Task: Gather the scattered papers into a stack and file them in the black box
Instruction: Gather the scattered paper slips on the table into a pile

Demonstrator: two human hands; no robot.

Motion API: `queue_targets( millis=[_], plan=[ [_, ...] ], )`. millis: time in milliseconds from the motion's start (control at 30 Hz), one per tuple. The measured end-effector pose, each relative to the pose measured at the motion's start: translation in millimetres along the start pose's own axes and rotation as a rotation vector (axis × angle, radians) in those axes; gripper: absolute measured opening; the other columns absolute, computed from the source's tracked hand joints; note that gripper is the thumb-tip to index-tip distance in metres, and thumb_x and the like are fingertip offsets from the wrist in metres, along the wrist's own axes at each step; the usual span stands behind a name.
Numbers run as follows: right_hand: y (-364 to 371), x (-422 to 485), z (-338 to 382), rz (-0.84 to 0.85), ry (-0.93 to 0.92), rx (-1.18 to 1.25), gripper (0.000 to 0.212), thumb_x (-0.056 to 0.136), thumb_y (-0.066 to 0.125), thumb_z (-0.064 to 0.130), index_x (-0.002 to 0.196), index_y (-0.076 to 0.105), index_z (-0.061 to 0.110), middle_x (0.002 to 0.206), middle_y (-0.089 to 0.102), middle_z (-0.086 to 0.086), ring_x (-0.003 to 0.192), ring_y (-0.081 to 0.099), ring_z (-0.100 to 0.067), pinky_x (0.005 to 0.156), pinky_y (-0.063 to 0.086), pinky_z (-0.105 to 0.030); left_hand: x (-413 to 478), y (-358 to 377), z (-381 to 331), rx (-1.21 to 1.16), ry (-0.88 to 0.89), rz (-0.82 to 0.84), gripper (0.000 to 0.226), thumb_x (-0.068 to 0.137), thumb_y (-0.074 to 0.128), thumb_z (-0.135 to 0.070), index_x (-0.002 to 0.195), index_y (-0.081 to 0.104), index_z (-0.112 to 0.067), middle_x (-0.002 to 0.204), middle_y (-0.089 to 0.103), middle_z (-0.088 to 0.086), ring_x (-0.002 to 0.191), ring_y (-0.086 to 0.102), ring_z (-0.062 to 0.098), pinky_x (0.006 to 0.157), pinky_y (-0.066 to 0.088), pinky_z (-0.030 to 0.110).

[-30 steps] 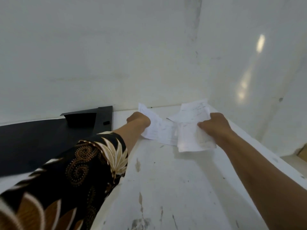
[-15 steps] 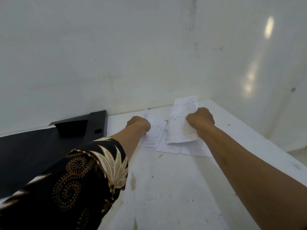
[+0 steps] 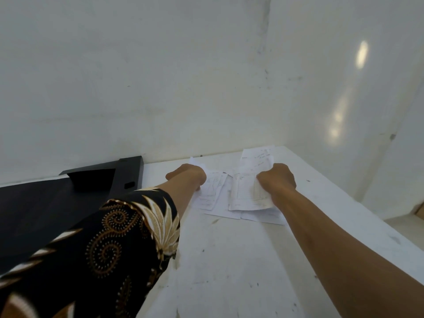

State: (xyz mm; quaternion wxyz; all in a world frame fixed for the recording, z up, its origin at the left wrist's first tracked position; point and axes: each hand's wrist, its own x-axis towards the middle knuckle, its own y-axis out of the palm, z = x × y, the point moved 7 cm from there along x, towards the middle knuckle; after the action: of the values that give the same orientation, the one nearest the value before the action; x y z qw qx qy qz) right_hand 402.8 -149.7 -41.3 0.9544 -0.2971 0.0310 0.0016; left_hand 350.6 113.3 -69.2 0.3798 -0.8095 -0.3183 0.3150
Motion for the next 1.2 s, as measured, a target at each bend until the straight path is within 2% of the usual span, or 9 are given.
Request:
queue_targets(
  millis=[67,300,500,567,633,767,933,1100,1200],
  plan=[
    [-3,0,-3,0.0,0.002,0.014,0.023,0.084,0.055,0.012,0.105,0.062,0.008,0.094,0.066,-0.007,0.082,0.064,-0.028,0.074,0.056,-0.037,-17,-14,4,0.058,-0.007,-0.07,0.023,0.089,0.061,-0.016,0.072,0.049,-0.008,0.07,0.05,0.002,0.058,0.045,0.018,0.052,0.04,0.025],
    [-25,-4,-11,-0.035,0.033,0.127,0.024,0.082,0.056,0.013,0.104,0.065,0.011,0.093,0.068,-0.005,0.082,0.066,-0.027,0.079,0.059,-0.04,-21,-27,18,-0.06,0.075,-0.124,0.008,0.085,0.058,-0.004,0.081,0.052,-0.005,0.078,0.055,0.007,0.062,0.05,0.017,0.05,0.038,0.023],
    [-44,-15,-19,-0.035,0.053,0.178,0.023,0.082,0.059,0.013,0.104,0.065,0.01,0.096,0.068,-0.007,0.086,0.066,-0.03,0.083,0.058,-0.043,-25,-49,32,-0.184,0.069,-0.043,0.02,0.088,0.062,0.004,0.075,0.048,0.0,0.088,0.052,0.013,0.066,0.048,0.023,0.071,0.045,0.028],
    [-47,-22,-20,-0.027,0.057,0.151,0.021,0.08,0.063,0.013,0.101,0.065,0.006,0.096,0.068,-0.009,0.087,0.066,-0.031,0.085,0.058,-0.045,-31,-62,30,-0.259,0.107,-0.03,0.015,0.089,0.065,0.002,0.102,0.058,0.007,0.109,0.056,0.015,0.095,0.061,0.031,0.083,0.047,0.03],
    [-48,-33,-20,-0.016,0.055,0.051,0.015,0.08,0.066,0.013,0.091,0.061,0.003,0.092,0.066,-0.011,0.086,0.065,-0.032,0.084,0.057,-0.042,-39,-75,28,-0.29,0.132,0.0,0.043,0.088,0.069,-0.003,0.127,0.054,0.008,0.128,0.056,0.016,0.118,0.057,0.035,0.094,0.049,0.034],
    [-41,-57,-17,-0.012,0.041,-0.256,0.018,0.082,0.065,0.02,0.074,0.052,0.01,0.081,0.059,-0.007,0.067,0.056,-0.024,0.064,0.046,-0.029,-71,-85,23,-0.427,0.148,0.174,0.028,0.092,0.064,0.003,0.119,0.059,0.001,0.121,0.064,0.015,0.115,0.062,0.036,0.094,0.052,0.042],
    [-19,-72,-18,0.008,0.04,-0.433,0.037,0.079,0.064,0.023,0.114,0.061,0.011,0.126,0.055,-0.013,0.112,0.058,-0.033,0.09,0.05,-0.037,-95,-62,21,-0.438,0.161,0.269,0.028,0.089,0.067,0.004,0.117,0.061,0.003,0.119,0.066,0.018,0.111,0.064,0.037,0.095,0.053,0.048],
    [-19,-70,-22,0.002,0.012,-0.403,0.003,0.082,0.059,0.012,0.082,0.056,0.011,0.096,0.065,-0.008,0.081,0.06,-0.027,0.069,0.048,-0.03,-99,-17,18,-0.299,0.209,0.21,0.039,0.089,0.069,0.0,0.124,0.055,0.007,0.124,0.059,0.02,0.118,0.058,0.036,0.088,0.05,0.036],
    [-25,-65,-29,-0.045,0.019,-0.432,0.02,0.085,0.058,0.015,0.105,0.06,0.011,0.122,0.055,-0.012,0.113,0.053,-0.032,0.084,0.048,-0.036,-103,-2,15,-0.073,0.23,0.134,0.022,0.087,0.072,-0.012,0.1,0.059,0.0,0.116,0.062,0.015,0.109,0.06,0.03,0.084,0.049,0.031]
  ],
)
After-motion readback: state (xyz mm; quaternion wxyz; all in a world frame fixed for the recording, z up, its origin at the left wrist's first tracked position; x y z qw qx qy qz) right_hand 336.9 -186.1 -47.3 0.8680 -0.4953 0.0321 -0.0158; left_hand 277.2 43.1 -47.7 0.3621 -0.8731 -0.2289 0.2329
